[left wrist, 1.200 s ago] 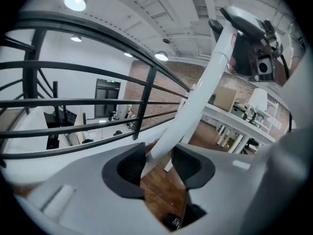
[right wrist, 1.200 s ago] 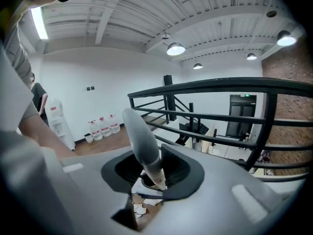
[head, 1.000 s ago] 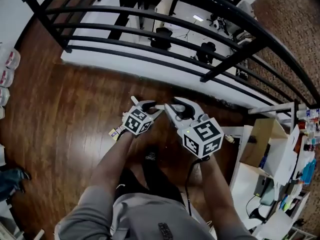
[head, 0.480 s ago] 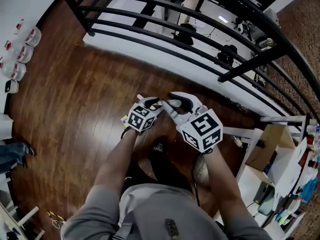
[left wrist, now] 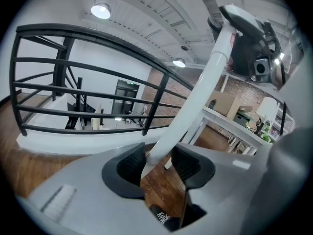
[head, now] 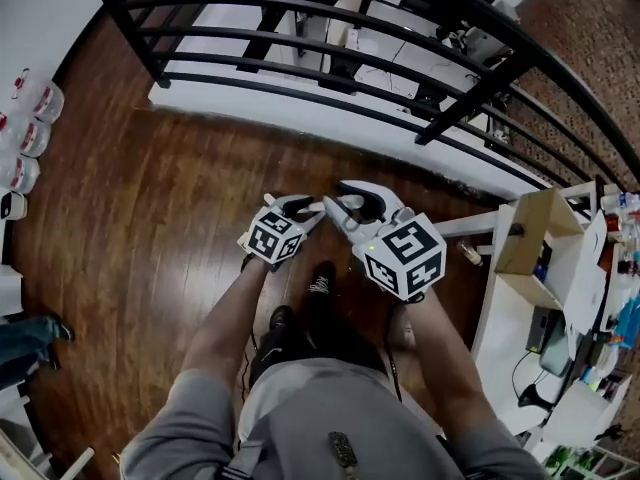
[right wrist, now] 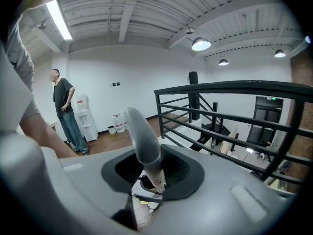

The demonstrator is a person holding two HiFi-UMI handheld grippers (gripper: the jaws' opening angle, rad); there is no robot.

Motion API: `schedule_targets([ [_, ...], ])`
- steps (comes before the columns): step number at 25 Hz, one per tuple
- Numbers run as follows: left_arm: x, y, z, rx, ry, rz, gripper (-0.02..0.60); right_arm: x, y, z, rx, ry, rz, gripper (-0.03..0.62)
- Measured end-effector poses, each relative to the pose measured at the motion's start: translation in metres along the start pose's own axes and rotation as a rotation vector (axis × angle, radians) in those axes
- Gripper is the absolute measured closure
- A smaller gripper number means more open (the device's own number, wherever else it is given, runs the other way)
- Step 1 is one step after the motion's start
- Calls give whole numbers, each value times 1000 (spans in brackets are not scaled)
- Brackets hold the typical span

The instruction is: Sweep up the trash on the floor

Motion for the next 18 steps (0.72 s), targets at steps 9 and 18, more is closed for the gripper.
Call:
schedule_targets([
  [9, 122, 19, -34, -31, 228, 185, 414, -105, 39, -125, 103, 267, 90, 503],
  [18, 269, 69, -13, -175, 441, 268, 417, -148, 120, -260, 141, 440, 279, 504],
])
Point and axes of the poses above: the fingertips, and each gripper's own axes: z forward along the fingers, x to its right, y out of its underside, the point moved 10 cm from there along -z, backward along the fingers, and after that the axes turned 3 degrees about -y, right-handed, at the moved point
